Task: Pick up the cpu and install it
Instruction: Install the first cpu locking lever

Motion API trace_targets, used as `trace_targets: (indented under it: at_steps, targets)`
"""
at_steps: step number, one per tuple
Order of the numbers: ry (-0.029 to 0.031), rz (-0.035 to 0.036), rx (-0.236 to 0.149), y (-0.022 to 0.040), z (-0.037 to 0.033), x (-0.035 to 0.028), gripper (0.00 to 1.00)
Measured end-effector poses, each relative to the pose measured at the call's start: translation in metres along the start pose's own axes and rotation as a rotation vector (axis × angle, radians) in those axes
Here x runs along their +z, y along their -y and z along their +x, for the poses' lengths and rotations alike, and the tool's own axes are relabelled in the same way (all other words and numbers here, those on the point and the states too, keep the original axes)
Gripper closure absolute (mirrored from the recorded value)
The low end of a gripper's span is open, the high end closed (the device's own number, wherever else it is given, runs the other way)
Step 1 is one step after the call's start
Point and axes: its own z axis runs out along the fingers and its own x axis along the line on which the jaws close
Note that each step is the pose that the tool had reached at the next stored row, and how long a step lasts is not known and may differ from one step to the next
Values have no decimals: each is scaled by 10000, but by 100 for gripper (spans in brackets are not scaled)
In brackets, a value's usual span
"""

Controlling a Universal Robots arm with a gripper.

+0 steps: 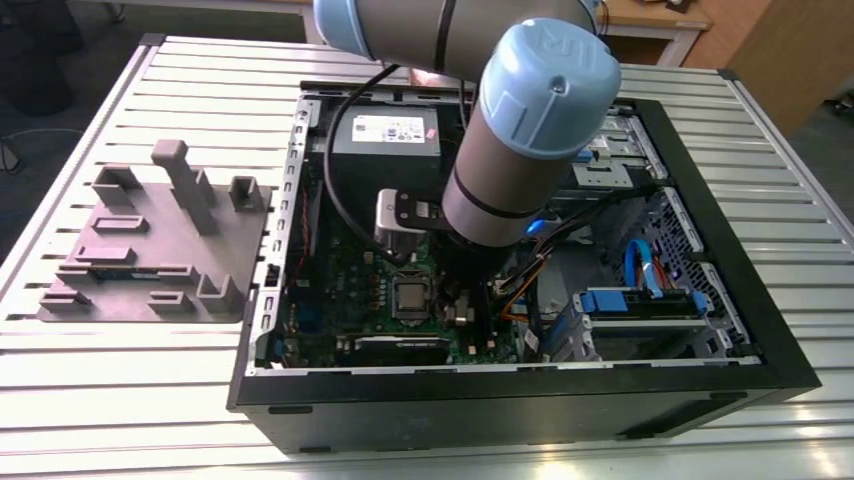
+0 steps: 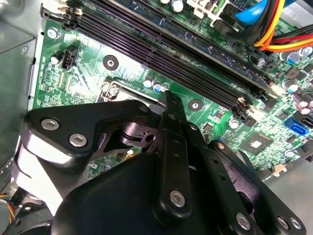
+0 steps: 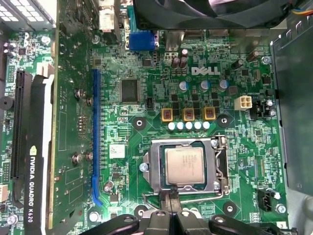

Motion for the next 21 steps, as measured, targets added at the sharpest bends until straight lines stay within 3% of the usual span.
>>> trace_targets:
  at_steps: [17,21]
  targets:
    - [-6,-1,-83,33,-1,25,90]
    - [14,0,-86,21,-2,-22,90]
